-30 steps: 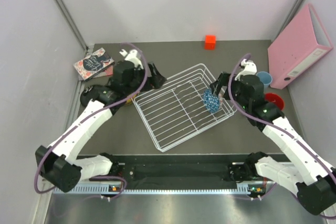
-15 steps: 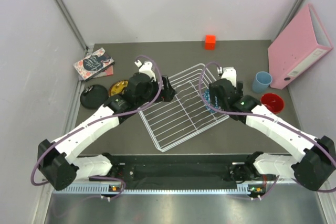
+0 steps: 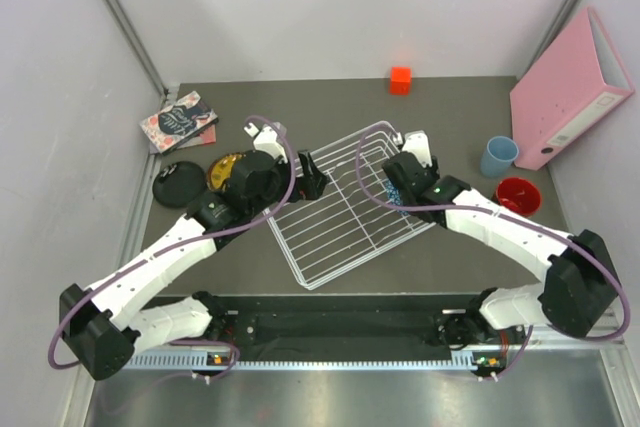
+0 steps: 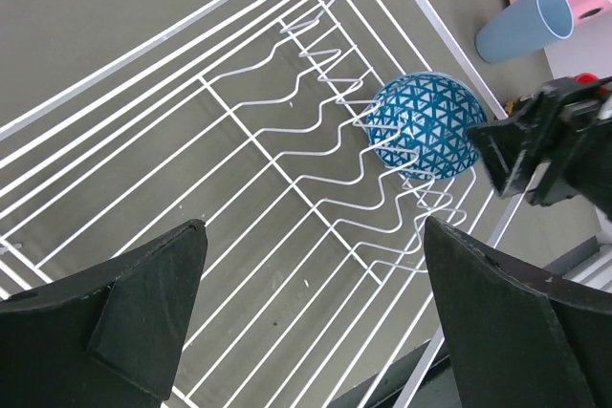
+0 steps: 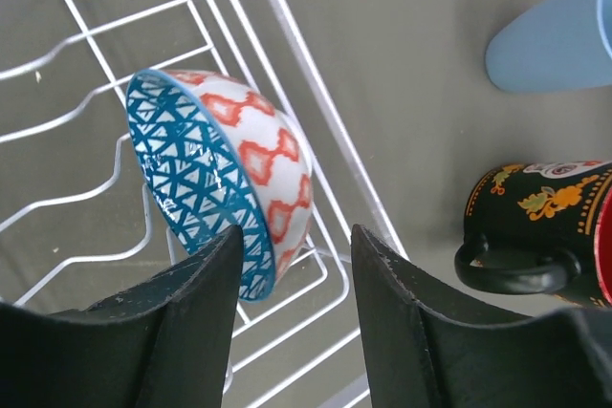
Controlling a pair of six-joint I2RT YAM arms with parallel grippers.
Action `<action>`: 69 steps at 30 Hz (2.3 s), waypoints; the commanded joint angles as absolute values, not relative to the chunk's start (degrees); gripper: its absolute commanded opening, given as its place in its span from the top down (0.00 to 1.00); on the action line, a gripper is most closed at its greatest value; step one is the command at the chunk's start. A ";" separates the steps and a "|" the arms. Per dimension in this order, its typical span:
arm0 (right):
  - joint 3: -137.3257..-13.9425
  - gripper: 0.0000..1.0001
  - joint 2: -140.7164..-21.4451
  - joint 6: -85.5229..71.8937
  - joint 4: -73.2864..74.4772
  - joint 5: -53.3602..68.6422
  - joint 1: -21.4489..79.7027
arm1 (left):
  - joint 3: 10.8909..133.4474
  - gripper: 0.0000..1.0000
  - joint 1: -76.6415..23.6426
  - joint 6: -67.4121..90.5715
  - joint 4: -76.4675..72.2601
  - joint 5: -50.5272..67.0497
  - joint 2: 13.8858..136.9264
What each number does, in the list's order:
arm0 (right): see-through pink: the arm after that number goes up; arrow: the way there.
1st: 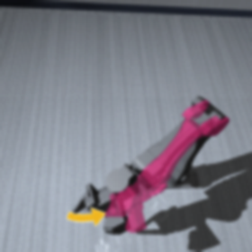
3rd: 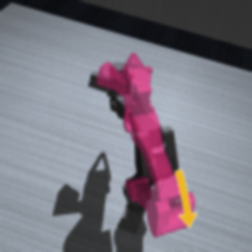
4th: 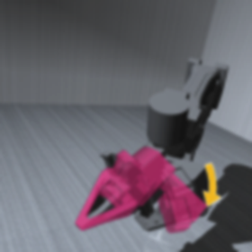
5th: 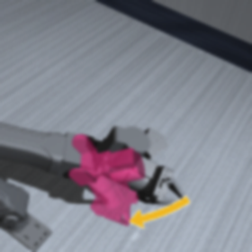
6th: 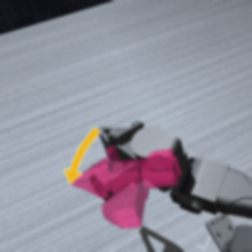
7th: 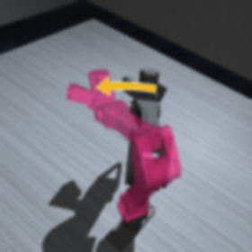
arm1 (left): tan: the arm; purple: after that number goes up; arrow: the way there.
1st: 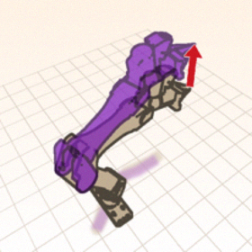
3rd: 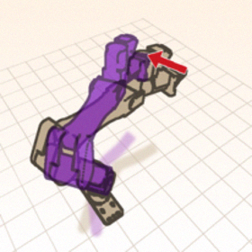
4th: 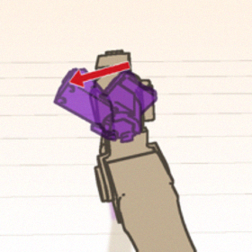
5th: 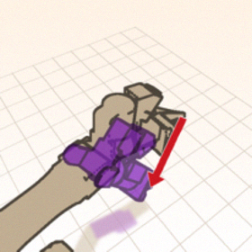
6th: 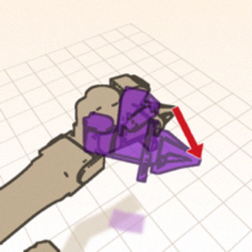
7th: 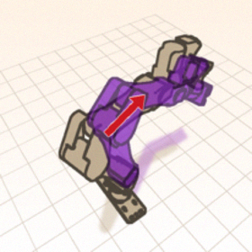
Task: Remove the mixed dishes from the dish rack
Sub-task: Pick up the bowl from the dish rack.
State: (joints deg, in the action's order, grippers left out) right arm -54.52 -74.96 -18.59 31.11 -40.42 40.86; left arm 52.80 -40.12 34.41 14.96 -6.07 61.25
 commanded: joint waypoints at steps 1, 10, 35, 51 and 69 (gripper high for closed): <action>-56.52 0.52 -77.25 -18.54 28.83 -41.92 42.19 | 51.51 0.01 -40.25 34.63 11.51 -7.21 59.42; -56.08 0.67 -81.03 -19.69 27.51 -42.27 42.19 | 49.92 0.01 -40.17 35.42 11.51 -7.29 58.71; -68.02 1.00 -72.34 -21.88 37.09 -44.31 46.05 | 47.73 0.01 -40.17 37.53 8.88 -6.24 59.94; -67.86 1.00 -63.99 -24.78 33.31 -37.27 46.14 | 48.87 0.01 -40.17 37.97 7.73 -5.89 61.87; -66.44 1.00 -68.20 -34.36 23.12 -8.97 42.45 | 46.23 0.01 -40.25 35.77 -4.92 1.39 54.49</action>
State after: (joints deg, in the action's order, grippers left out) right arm -64.88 -66.96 -30.81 31.05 -16.47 43.03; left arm 44.47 -40.12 37.04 0.08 -4.78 53.71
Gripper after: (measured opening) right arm 0.058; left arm 0.991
